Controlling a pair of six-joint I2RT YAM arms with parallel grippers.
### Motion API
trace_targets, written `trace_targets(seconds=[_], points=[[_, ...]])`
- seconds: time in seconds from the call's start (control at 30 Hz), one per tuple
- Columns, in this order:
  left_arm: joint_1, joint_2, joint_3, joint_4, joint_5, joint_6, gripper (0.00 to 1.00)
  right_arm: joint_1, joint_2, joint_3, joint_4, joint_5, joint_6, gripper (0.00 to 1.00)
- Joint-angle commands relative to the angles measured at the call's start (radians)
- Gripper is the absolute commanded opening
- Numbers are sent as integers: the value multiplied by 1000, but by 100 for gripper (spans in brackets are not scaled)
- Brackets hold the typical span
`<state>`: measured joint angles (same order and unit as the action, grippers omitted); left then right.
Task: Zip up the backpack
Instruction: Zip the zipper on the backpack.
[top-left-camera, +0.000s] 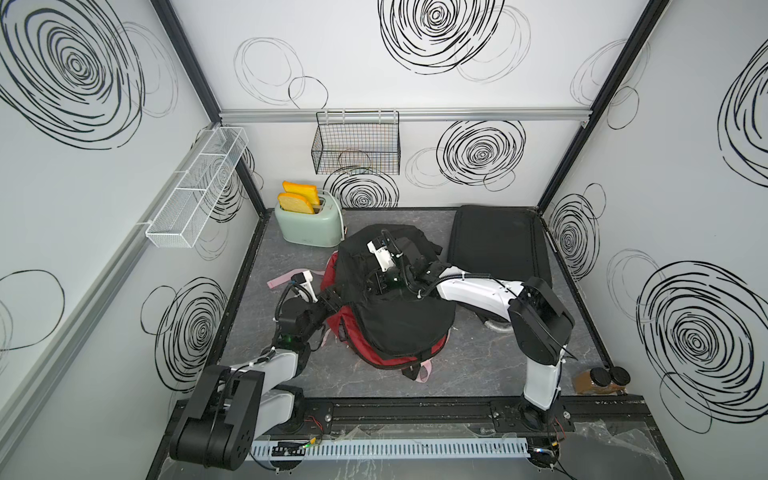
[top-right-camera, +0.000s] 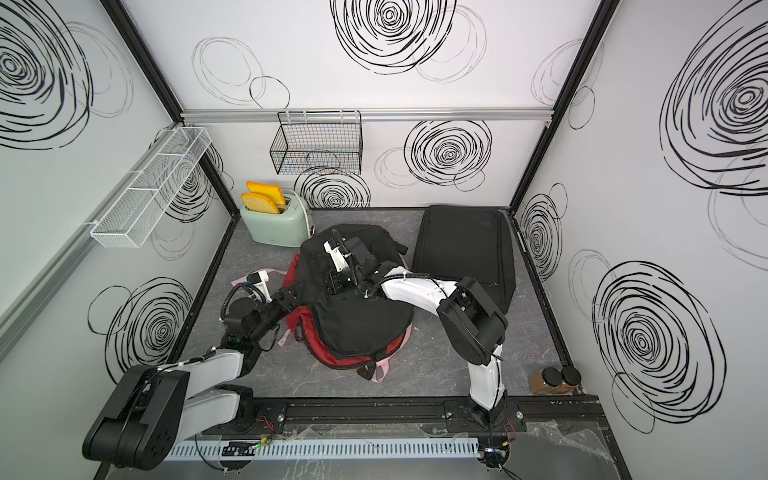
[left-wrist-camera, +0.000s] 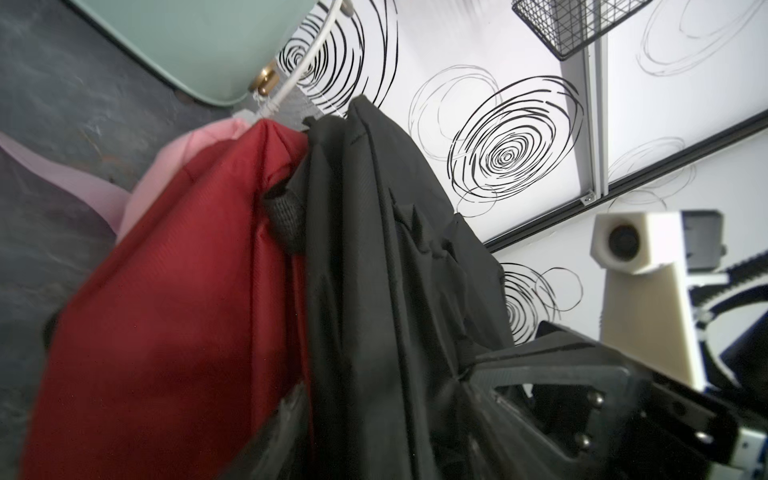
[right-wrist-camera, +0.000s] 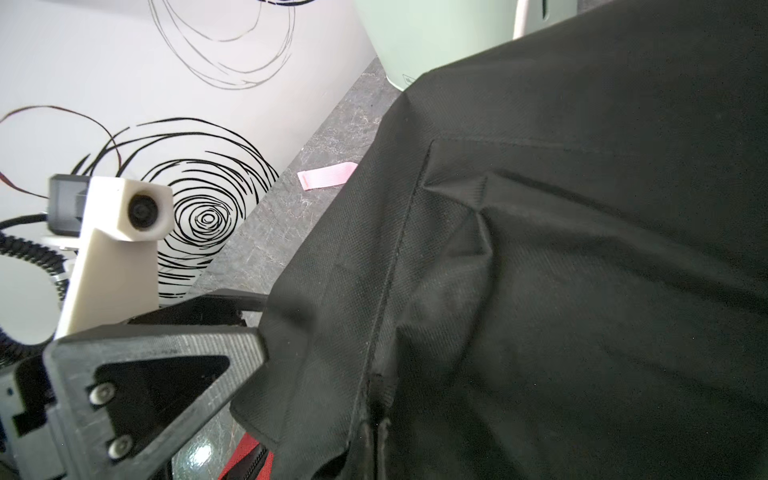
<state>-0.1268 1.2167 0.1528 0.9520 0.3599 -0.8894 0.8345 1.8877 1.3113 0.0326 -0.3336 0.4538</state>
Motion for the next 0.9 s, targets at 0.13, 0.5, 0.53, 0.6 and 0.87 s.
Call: trace_targets(seconds=[0.13,0.5,0.53,0.6,0.87], points=[[-55,45,55,86,4,26,69,-15,-24,-59,118,-81,91,0],[-77,188,97,173,73,5,57,-20,-39,-87,123,-93,94,0],[-81,196,101,178,78,4,57,-20,-35,-89,122,-93,94,0],[-90,206,109,175,80,8,58,-20,-27,-91,127,-99,98,0],[-127,212,162,61,62,66,56,-20,5,-92,137,-104,106,0]])
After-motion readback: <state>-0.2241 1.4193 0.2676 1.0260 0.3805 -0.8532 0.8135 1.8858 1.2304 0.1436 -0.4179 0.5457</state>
